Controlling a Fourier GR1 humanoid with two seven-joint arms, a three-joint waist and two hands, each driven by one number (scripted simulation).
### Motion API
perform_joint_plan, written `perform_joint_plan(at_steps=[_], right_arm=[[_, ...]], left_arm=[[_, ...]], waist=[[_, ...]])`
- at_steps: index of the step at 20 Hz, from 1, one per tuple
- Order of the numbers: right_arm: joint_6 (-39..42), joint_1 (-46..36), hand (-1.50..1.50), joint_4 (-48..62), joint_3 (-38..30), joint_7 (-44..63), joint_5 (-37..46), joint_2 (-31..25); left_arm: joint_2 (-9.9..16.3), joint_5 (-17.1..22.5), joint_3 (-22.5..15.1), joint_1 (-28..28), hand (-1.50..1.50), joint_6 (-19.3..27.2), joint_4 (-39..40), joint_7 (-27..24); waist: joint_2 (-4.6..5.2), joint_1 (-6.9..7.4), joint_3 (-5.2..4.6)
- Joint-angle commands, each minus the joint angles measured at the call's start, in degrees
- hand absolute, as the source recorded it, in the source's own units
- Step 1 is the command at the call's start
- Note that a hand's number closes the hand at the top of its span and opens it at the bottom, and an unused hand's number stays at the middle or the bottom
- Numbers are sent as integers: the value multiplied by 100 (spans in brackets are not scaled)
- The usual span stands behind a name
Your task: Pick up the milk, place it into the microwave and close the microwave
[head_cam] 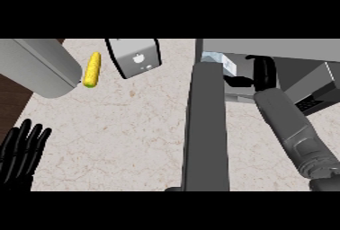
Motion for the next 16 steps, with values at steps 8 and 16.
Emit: perform_joint_plan(at_steps=[8, 16], right_arm=[[271, -405, -150, 406, 126, 238, 200, 228], [-149, -263, -150, 229, -170, -25, -36, 282]], left_arm=[[-97, -371, -250, -120, -150, 57, 135, -87], [-43, -413, -163, -105, -150, 28, 79, -147]], waist=[[23, 22, 5], [-3, -67, 4]])
